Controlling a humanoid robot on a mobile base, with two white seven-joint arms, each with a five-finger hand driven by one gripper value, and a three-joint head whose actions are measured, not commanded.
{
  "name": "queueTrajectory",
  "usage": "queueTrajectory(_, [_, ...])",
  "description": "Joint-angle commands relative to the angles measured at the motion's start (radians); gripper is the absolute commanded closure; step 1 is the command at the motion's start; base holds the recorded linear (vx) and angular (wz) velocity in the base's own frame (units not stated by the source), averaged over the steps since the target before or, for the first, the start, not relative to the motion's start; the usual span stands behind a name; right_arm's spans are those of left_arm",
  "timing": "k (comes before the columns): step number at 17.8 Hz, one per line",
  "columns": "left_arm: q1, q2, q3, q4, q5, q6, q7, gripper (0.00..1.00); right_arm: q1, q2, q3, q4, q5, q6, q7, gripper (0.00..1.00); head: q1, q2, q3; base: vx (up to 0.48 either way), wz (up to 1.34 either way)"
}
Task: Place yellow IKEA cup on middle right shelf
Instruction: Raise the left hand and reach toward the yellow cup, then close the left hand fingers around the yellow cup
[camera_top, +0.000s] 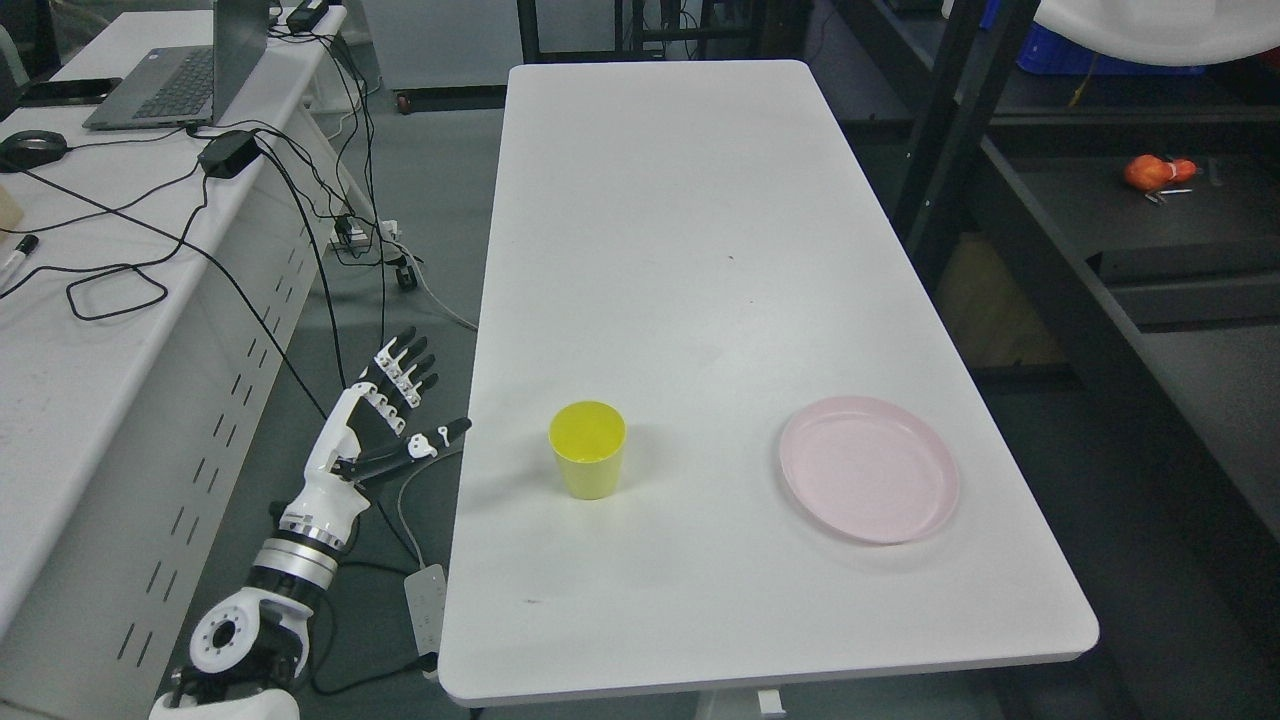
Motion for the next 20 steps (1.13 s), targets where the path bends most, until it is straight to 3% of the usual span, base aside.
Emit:
queueTrajectory(1, [-0.032,0.016,-0.18,0.102,-0.017,-0.003,-0.013,0.01,0.014,-0.017,0.017,0.0,-0.025,0.001,0.001,0.01,0.0,0.0,0.0,0.0,0.0])
queueTrajectory(5, [-0.069,-0.001,-0.182,0.143,-0.126,-0.002,-0.012,0.01,0.014,-0.017,0.017,0.0,-0.025,0.001,0.001,0.01,0.0,0.0,0.0,0.0,0.0])
queueTrajectory(17, [-0.095,-0.032,-0.298,0.149,-0.16,-0.014,-0.101,0.01,0.014,-0.017,0.017,0.0,-0.025,0.001,0.001,0.0,0.0,0.0,0.0,0.0,0.0])
queueTrajectory(20, [-0.138,-0.042,-0.29,0.236,-0.181,-0.009,-0.099,0.01,0.014,-0.017,0.017,0.0,-0.025,0.001,0.001,0.01,0.0,0.0,0.0,0.0,0.0])
